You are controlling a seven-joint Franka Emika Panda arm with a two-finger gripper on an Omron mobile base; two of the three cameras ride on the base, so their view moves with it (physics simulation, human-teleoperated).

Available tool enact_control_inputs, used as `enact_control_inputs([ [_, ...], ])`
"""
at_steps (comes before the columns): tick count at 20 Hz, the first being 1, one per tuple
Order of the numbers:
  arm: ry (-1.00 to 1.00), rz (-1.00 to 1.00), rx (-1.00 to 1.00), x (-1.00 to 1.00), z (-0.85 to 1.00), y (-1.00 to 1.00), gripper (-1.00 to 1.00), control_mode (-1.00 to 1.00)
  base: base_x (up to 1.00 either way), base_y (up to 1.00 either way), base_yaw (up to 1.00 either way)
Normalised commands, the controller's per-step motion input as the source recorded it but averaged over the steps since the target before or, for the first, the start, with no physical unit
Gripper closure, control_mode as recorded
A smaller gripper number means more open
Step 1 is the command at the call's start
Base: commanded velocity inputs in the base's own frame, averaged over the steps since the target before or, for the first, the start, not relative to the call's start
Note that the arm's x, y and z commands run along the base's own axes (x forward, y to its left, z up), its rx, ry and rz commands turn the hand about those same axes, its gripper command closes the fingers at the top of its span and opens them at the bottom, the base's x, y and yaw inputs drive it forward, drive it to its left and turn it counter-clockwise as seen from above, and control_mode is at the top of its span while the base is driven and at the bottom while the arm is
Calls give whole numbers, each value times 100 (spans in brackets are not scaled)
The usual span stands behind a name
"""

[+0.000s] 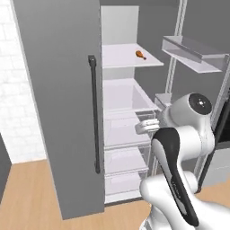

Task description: Place one garlic and one chicken drumstick in each tupperware on the nearby counter, to pack two identical lunches.

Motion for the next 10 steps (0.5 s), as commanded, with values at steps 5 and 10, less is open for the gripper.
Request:
enact_control_inputs([
  [5, 0, 0, 0, 0, 0, 0, -100, 100, 14, 46, -52],
  [10, 0, 0, 0, 0, 0, 0, -100, 100, 46, 0, -5],
])
